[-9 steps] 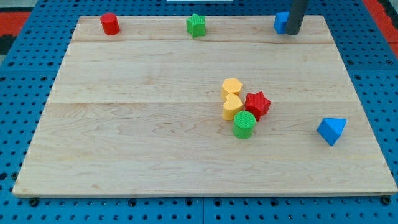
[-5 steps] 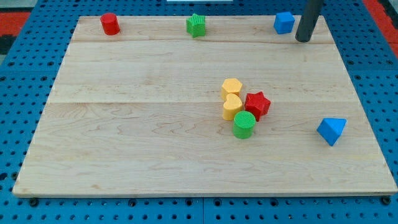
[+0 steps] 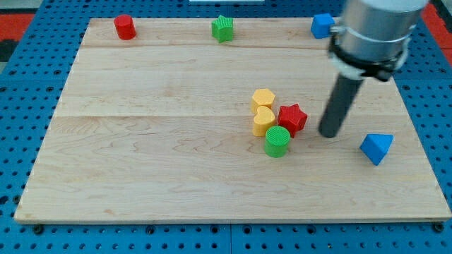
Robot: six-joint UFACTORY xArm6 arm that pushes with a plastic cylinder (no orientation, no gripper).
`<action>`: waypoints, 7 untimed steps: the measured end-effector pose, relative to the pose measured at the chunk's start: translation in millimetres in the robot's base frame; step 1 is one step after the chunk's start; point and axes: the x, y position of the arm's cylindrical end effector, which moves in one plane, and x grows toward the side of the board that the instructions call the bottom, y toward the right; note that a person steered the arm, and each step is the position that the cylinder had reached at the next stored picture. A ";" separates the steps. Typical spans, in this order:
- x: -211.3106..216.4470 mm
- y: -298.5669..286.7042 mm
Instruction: Separate red star from group of blocks
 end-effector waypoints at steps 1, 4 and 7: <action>-30.0 -68.6; -68.8 -24.1; -71.6 -208.6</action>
